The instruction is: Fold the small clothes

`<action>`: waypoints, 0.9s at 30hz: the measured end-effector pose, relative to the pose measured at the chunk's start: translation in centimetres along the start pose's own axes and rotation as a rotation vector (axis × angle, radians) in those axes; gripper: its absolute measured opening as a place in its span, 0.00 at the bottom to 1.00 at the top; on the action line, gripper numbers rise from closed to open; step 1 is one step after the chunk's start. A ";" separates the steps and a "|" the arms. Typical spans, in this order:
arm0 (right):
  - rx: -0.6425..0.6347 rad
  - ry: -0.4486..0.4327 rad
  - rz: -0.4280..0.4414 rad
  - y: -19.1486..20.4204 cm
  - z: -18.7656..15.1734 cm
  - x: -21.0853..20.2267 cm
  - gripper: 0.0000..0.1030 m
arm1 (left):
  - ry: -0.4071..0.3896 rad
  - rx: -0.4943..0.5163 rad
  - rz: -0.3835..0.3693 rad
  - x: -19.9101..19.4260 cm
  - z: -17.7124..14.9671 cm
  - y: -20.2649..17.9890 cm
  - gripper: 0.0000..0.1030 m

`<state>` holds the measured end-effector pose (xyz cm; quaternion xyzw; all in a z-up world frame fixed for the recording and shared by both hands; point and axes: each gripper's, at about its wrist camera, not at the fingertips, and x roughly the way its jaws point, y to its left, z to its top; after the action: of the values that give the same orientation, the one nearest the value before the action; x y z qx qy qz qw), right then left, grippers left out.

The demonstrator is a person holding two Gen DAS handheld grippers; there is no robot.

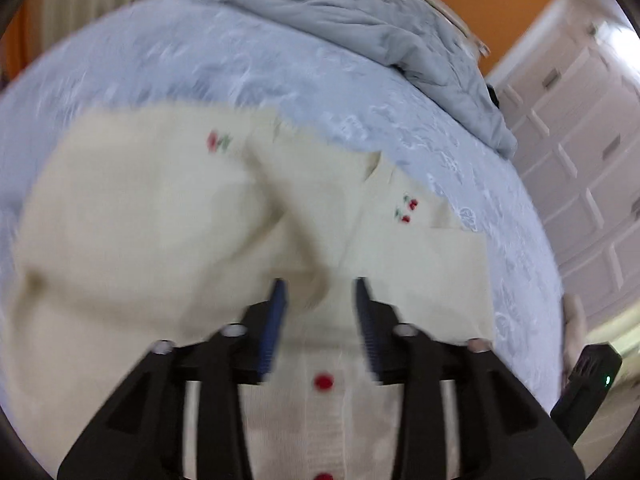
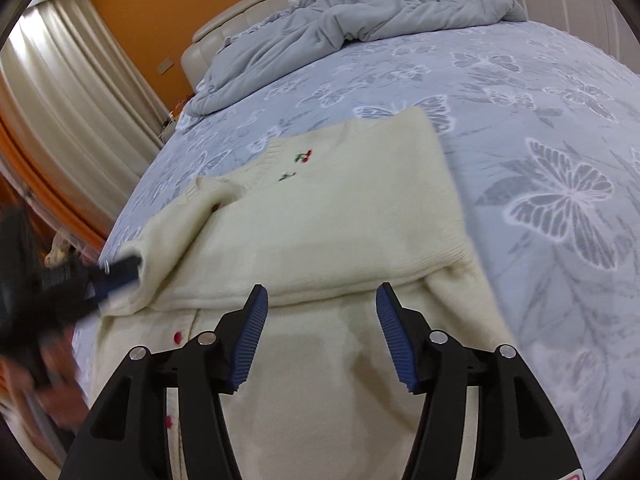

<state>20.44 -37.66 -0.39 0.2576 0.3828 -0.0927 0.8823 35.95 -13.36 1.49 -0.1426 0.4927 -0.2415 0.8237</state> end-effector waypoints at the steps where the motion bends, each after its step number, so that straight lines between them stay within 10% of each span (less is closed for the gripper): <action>1: 0.007 -0.003 0.004 -0.2 0.2 0.0 0.58 | -0.020 -0.042 -0.009 -0.4 -0.1 1.3 0.60; 4: -0.006 0.008 0.029 0.5 0.6 0.2 0.60 | -0.097 -0.184 -0.009 -2.1 0.1 5.3 0.76; 10: -0.131 0.029 0.092 8.2 2.4 3.5 0.67 | -0.098 -0.448 0.081 -2.9 2.6 14.4 0.72; 16: -0.292 0.123 0.000 18.4 3.5 10.2 0.68 | -0.123 -0.531 0.065 -3.4 1.8 16.5 0.66; 18: -0.357 0.146 -0.119 20.0 3.3 12.9 0.51 | -0.134 -0.489 0.097 -3.1 1.6 15.9 0.66; 19: -0.376 0.175 -0.160 19.9 3.1 14.1 0.21 | -0.138 -0.471 0.109 -2.8 1.8 15.7 0.65; 20: -0.353 0.190 -0.145 19.3 3.3 14.4 0.17 | -0.140 -0.450 0.121 -2.7 1.8 15.4 0.65; 24: 0.052 0.060 0.138 10.6 4.4 7.7 0.16 | -0.156 -0.400 0.092 -3.0 1.0 16.3 0.64; 27: 0.195 0.118 0.158 4.6 1.9 7.3 0.25 | -0.179 -0.310 0.110 -2.8 0.2 15.5 0.64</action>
<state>28.32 -34.54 -2.76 0.3763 0.4017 -0.0445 0.8337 39.02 1.20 -3.61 -0.2617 0.4559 -0.1035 0.8444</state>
